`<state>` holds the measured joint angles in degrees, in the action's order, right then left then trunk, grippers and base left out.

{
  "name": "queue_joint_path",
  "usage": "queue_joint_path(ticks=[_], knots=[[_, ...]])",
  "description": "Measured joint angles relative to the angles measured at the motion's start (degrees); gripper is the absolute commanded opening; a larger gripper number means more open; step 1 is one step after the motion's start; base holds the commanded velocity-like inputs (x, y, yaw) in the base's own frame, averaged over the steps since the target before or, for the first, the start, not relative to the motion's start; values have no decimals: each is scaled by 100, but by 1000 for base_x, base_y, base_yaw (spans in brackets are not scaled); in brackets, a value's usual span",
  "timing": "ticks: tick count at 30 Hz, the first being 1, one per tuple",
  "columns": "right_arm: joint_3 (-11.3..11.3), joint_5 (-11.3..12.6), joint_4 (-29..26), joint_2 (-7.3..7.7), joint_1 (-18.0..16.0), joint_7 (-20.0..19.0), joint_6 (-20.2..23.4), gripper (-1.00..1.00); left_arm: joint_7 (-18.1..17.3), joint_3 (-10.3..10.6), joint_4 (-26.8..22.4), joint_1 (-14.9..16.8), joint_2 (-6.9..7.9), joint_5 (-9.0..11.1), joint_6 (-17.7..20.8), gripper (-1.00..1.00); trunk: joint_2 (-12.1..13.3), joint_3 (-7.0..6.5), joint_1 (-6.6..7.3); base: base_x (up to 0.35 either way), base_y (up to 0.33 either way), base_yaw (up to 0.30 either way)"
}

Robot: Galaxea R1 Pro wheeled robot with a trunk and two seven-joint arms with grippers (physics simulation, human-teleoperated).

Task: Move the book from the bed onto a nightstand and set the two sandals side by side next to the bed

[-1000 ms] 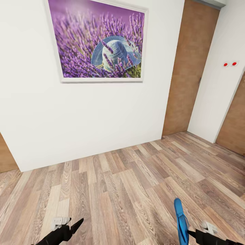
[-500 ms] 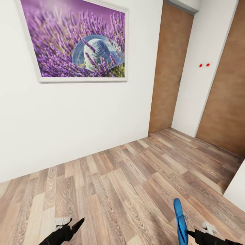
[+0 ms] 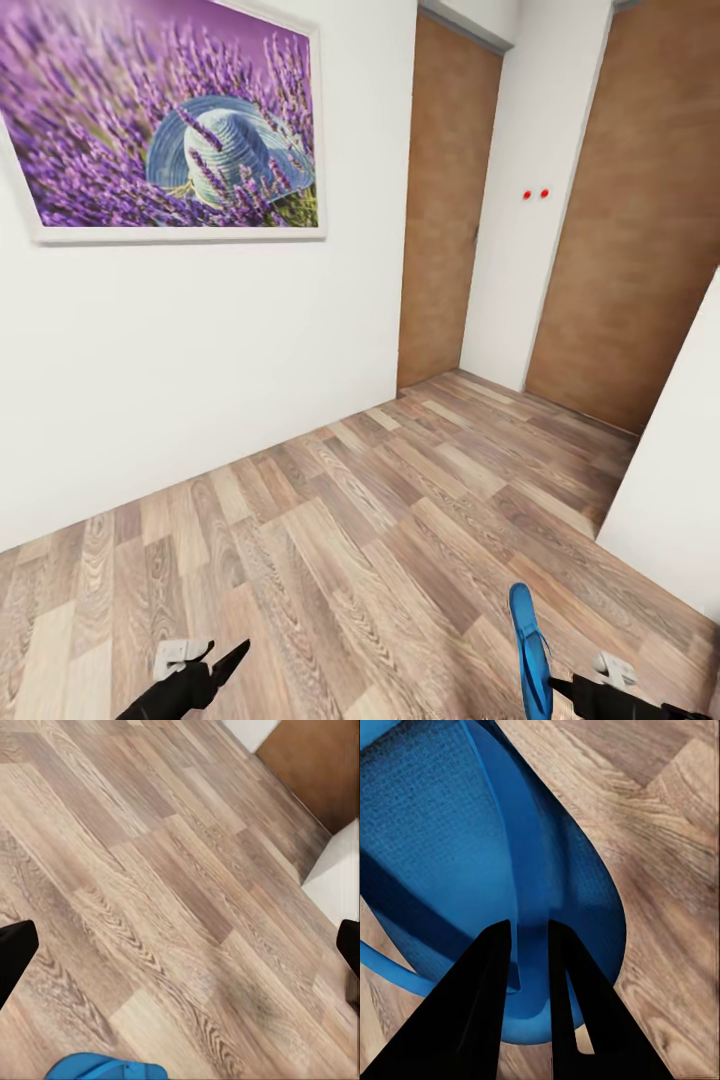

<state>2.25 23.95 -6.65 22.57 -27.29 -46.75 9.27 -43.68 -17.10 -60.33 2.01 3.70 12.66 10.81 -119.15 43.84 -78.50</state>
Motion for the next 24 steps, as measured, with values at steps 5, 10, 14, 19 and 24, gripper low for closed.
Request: queue_joint_path(ticks=[5,10,14,19,24], knots=[[2,-1,0,0,0,-9,0,-100,8,-32,-17,3,-13,29,17,100,0,0,0,0,0,-281],[2,0,0,0,0,-11,0,-100,21,-73,164,8,-4,185,-11,100,0,0,0,0,0,-282],[3,-1,4,-1,0,-3,0,-100,19,-260,315,7,11,202,-17,100,0,0,0,0,0,-282],[1,0,8,-3,0,-2,0,-100,17,-349,368,7,-4,177,-24,100,0,0,0,0,0,-282],[4,-4,9,-7,0,-2,0,-100,16,-356,374,8,-8,176,-25,100,0,0,0,0,0,-282]])
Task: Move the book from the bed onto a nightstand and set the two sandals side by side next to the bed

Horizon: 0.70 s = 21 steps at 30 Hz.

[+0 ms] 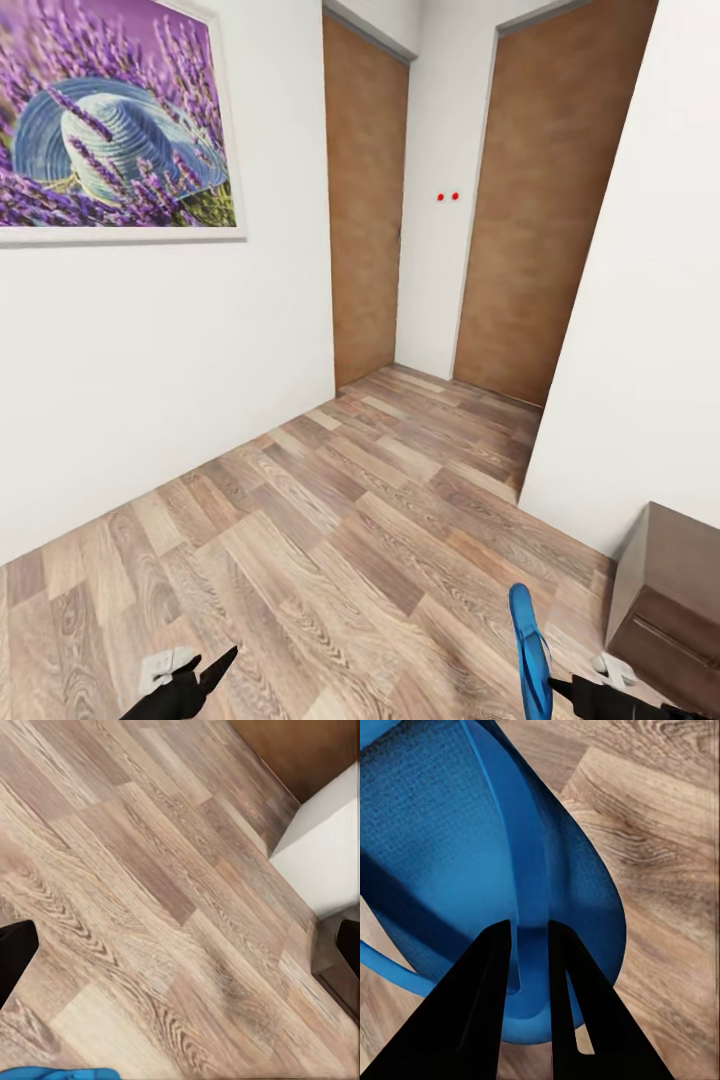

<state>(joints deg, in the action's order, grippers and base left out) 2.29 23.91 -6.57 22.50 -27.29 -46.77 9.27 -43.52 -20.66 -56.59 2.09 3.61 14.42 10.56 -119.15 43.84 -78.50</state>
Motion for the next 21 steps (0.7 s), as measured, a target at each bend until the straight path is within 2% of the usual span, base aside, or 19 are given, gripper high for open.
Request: queue_joint_path(ticks=[12,21], knots=[[0,2,0,-2,0,2,0,-100,-3,16,1,-2,-9,-1,0,100,0,0,0,0,0,-278],[-9,6,1,-3,-2,5,1,-100,-2,21,1,-4,-12,1,0,100,0,0,0,0,0,-49]])
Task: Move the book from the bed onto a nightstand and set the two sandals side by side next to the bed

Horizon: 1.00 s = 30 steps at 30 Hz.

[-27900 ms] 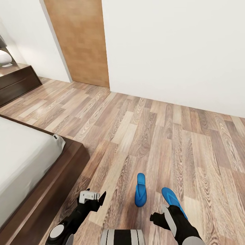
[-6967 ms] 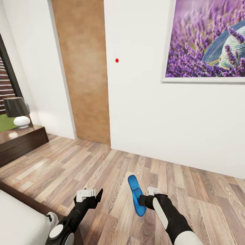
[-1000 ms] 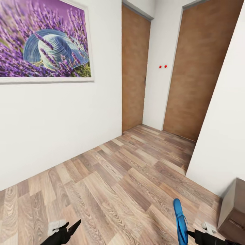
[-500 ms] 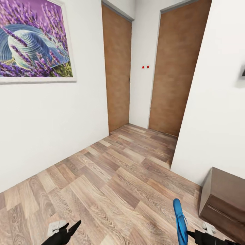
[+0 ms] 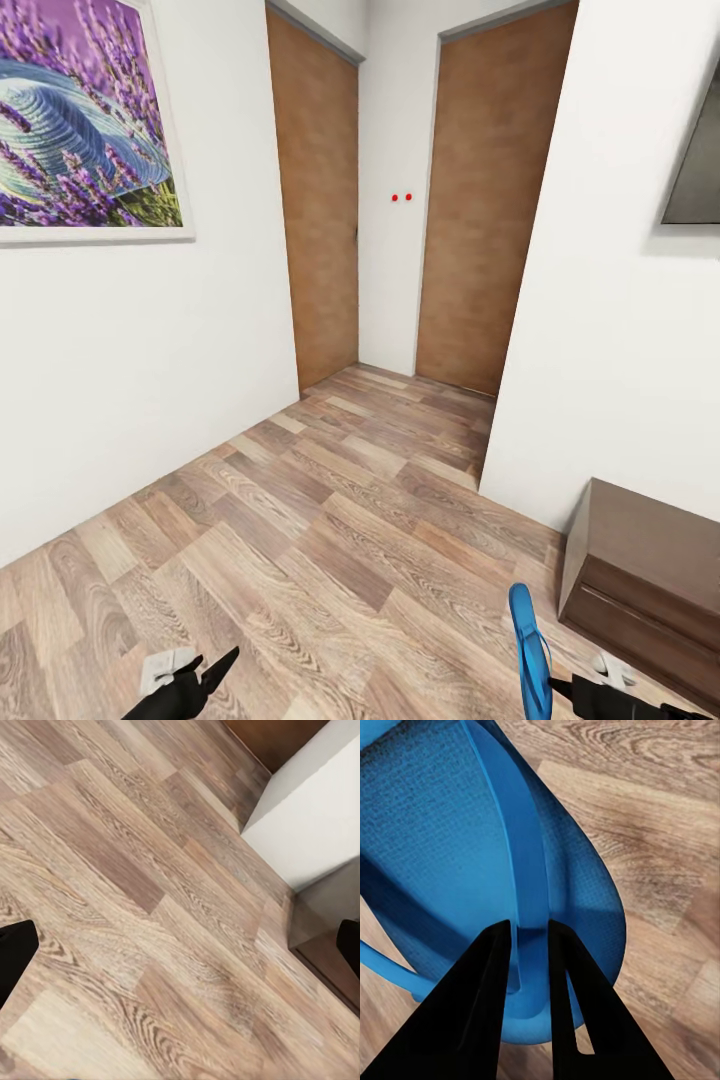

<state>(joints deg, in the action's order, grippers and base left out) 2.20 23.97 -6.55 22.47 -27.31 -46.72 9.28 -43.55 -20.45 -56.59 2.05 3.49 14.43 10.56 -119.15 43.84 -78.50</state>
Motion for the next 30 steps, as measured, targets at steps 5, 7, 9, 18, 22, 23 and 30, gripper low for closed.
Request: queue_joint_path(ticks=[5,7,9,18,22,23,30], knots=[[-2,-2,0,0,0,4,0,-100,0,3,-1,1,-5,0,1,100,0,0,0,0,0,0],[-2,-1,0,0,0,4,0,-100,0,3,1,1,-6,0,1,100,0,0,0,0,0,0],[0,-2,0,0,0,4,0,-100,0,3,4,1,-6,0,4,100,0,0,0,0,0,0],[0,0,0,0,0,4,0,-100,0,3,5,1,-6,0,5,100,0,0,0,0,0,0],[-1,0,0,0,0,-2,0,-100,0,9,4,0,-6,0,4,100,0,0,0,0,0,0],[-2,1,0,0,0,-3,0,-100,0,8,4,1,-6,0,5,100,0,0,0,0,0,0],[4,2,0,0,0,-23,-6,-100,0,75,4,3,-15,-10,0,100,0,0,0,0,0,0]])
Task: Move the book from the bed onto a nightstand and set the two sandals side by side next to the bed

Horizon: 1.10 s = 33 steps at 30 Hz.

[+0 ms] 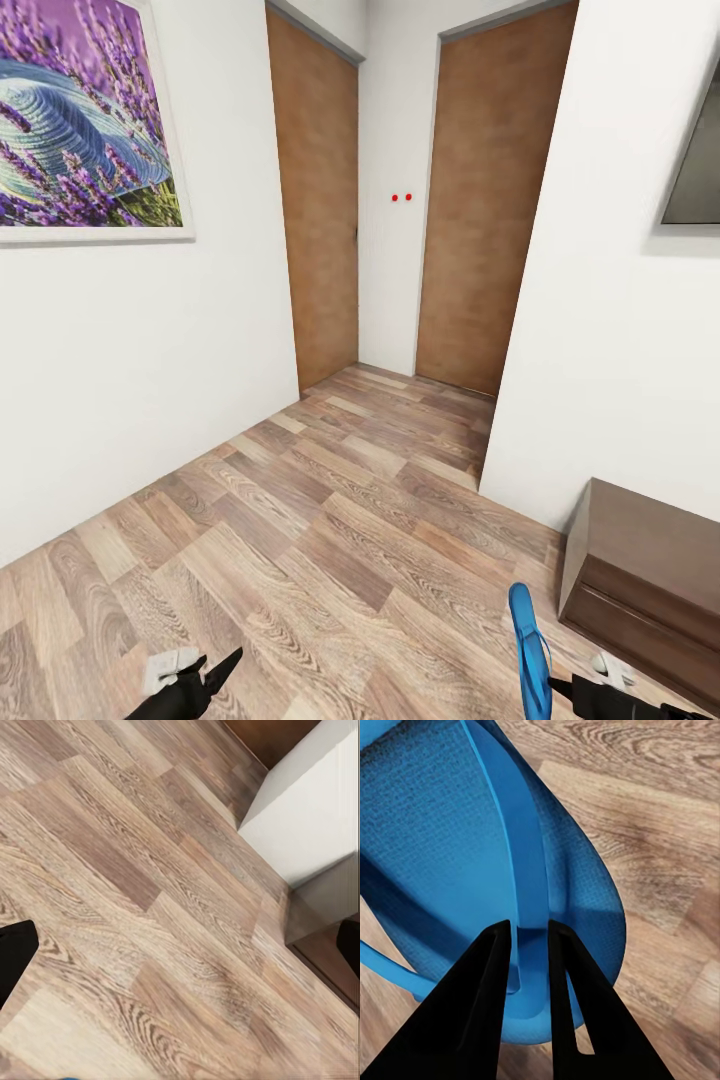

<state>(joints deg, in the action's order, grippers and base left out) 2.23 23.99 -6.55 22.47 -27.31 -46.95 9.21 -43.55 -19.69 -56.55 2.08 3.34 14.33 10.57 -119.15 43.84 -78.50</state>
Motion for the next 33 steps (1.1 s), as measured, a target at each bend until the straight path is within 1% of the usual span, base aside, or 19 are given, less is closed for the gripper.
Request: queue_joint_path(ticks=[16,20,24,33], knots=[[1,-8,0,0,0,-15,-2,-100,0,-2,-4,2,-9,-2,0,100,0,0,0,0,0,-1],[1,-20,0,0,0,-18,-2,-100,0,-2,-5,2,-9,-3,0,100,0,0,0,0,0,-65],[1,-32,-3,1,1,-18,4,-100,0,-2,-4,2,-9,-1,0,100,0,0,0,0,0,-175],[3,-36,-7,1,2,-17,6,-100,-1,-1,-4,2,-9,-3,0,100,0,0,0,0,0,-288]])
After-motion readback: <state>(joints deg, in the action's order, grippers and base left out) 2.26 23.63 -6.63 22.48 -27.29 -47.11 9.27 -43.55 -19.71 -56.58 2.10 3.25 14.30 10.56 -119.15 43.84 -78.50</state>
